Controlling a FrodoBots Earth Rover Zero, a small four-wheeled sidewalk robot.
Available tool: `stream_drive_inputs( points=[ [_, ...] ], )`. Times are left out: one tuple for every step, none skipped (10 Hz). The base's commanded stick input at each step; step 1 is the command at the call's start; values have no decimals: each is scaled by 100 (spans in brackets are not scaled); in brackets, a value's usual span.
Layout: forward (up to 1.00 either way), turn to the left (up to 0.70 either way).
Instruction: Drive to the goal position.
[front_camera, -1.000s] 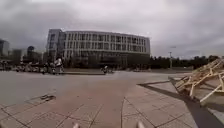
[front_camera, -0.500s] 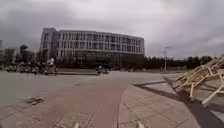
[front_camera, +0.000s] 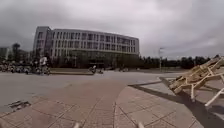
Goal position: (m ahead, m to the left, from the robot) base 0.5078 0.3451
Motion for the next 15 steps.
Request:
stream_drive_inputs(
  points=[
    [45, 0],
    [45, 0],
    [45, 0],
    [45, 0],
    [45, 0],
    [45, 0],
    [45, 0],
    [45, 0],
    [45, 0],
    [45, 0],
    [45, 0],
    [45, 0],
    [45, -10],
    [45, -19],
    [45, -27]
  ],
)
